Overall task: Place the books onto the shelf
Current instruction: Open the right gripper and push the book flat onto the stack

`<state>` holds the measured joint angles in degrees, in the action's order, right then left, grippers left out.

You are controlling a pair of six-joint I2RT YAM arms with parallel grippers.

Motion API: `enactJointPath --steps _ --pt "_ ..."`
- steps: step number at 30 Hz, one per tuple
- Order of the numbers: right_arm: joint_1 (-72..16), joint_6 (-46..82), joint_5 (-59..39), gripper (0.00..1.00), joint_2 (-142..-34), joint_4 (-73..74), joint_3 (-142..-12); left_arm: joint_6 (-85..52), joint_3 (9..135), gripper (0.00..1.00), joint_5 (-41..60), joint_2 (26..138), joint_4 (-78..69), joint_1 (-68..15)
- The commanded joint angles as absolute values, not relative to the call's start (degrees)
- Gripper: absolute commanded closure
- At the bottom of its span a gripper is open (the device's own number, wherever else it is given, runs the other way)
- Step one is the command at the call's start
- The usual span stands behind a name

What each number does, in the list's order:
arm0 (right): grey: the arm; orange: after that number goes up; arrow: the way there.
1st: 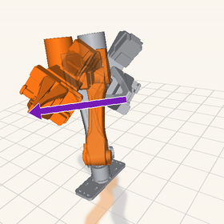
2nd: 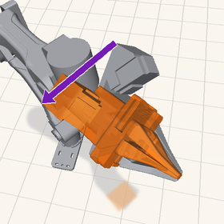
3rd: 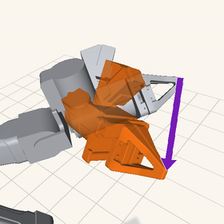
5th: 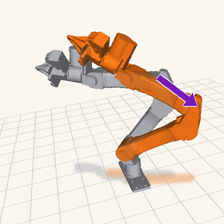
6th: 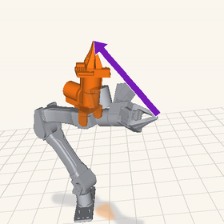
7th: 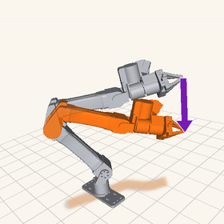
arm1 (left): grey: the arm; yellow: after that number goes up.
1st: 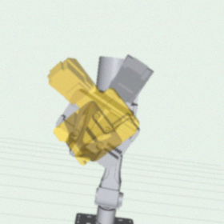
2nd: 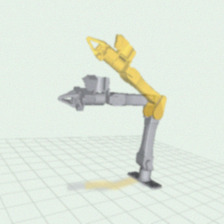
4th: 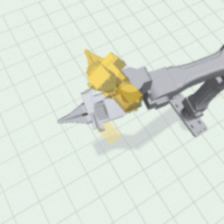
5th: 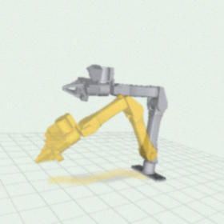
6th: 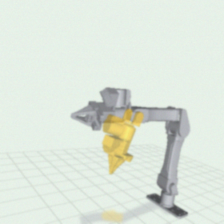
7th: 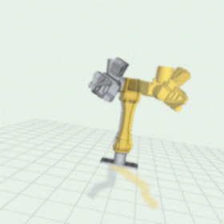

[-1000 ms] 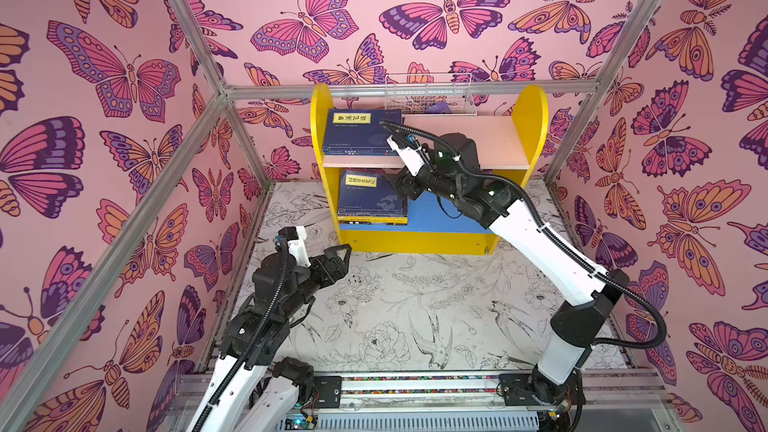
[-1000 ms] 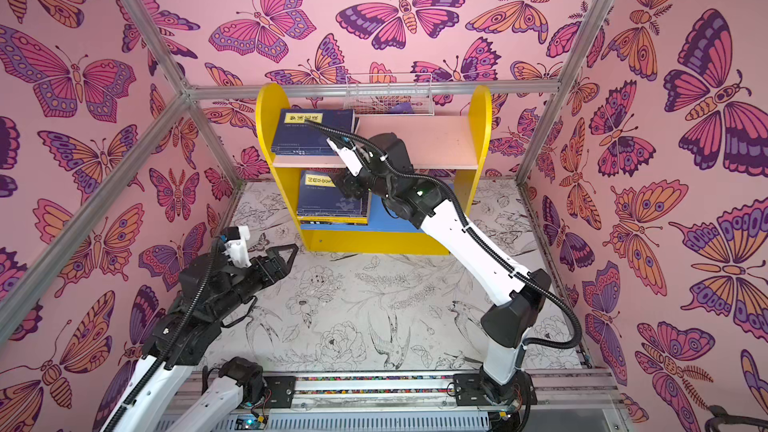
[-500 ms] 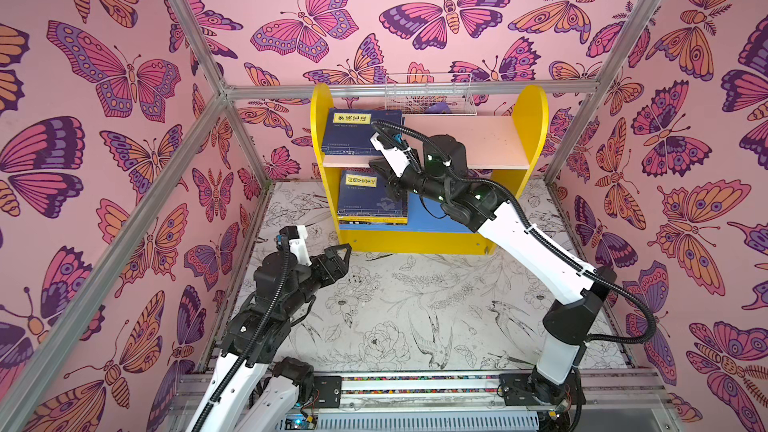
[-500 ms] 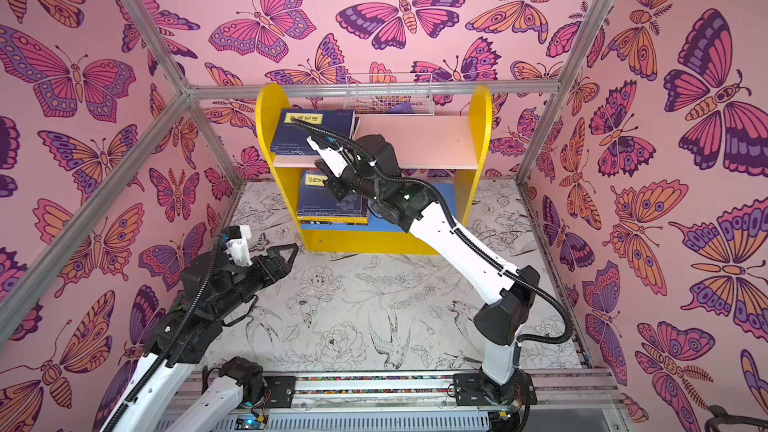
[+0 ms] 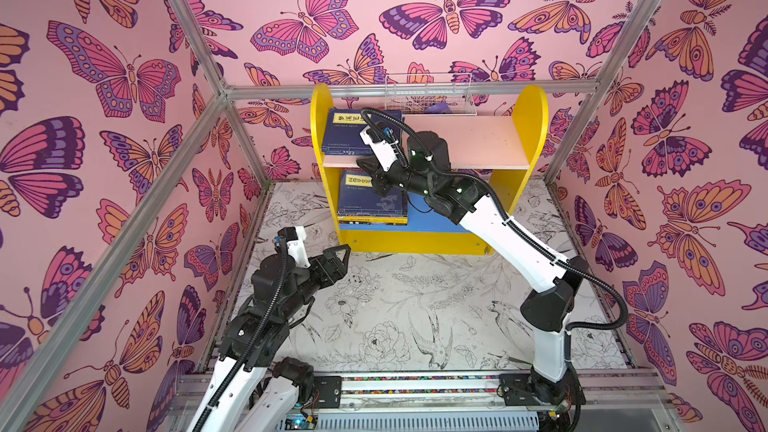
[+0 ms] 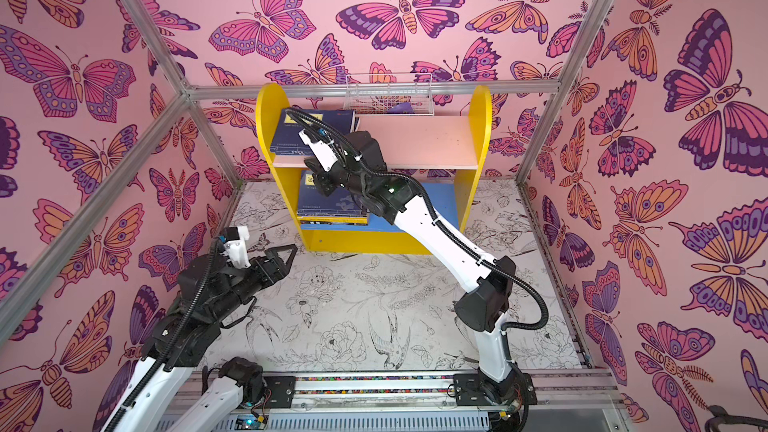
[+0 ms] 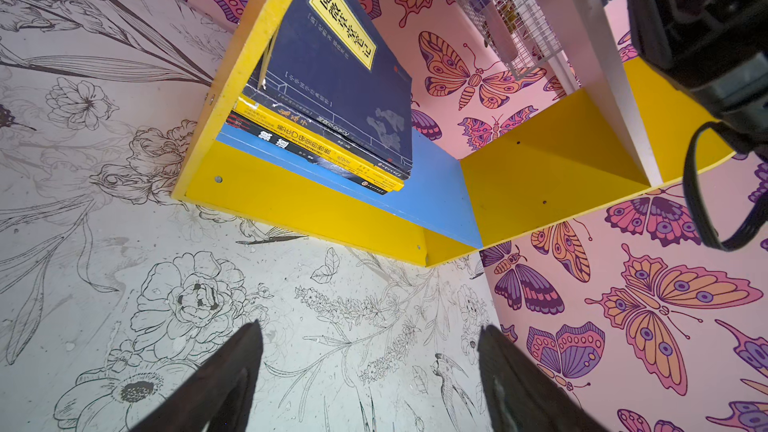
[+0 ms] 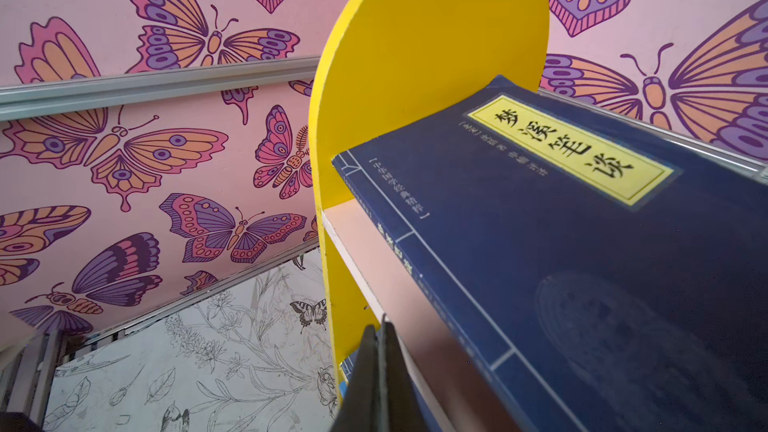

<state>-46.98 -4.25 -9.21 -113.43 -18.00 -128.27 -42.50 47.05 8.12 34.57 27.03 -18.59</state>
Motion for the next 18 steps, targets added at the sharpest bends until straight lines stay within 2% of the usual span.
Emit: enactJointPath --steps 1,18 --pt "-47.2 -3.7 -9.1 1.00 -114.7 -17.5 -131.2 -41.7 46.1 0.17 8.4 34.0 26.8 -18.2" --pt "-47.0 -4.8 -6.3 1.00 -120.1 -20.0 -139.6 -41.6 45.7 0.17 8.0 33.6 27.5 -18.2"
